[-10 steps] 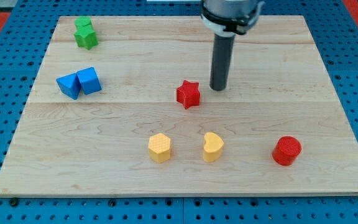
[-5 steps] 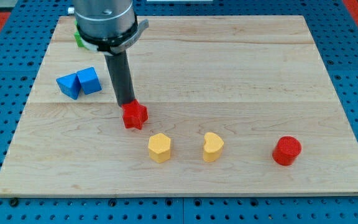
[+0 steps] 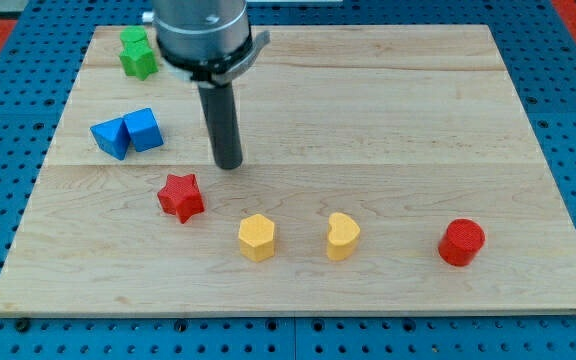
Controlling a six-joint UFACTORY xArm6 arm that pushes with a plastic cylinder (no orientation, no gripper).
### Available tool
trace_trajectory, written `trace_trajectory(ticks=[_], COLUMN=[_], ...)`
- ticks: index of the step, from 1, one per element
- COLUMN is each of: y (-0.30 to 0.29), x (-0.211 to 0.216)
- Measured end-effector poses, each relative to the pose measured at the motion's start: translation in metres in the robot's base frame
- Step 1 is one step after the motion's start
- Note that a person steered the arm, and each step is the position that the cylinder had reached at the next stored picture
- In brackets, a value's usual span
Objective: Place the red star horizontally to the hexagon
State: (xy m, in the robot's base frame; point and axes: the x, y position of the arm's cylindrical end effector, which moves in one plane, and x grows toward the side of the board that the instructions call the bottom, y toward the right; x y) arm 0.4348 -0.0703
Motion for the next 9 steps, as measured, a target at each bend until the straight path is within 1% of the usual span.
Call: trace_trajectory(ticks=[1, 2, 3, 4, 5, 6, 7, 8, 9], y=[-0.02, -0.038, -0.021, -0.038, -0.062, -0.064, -0.064, -0.064, -0.066], x=[0.042, 0.064, 0.025, 0.04, 0.038, 0.058, 0.064, 0.048, 0.045])
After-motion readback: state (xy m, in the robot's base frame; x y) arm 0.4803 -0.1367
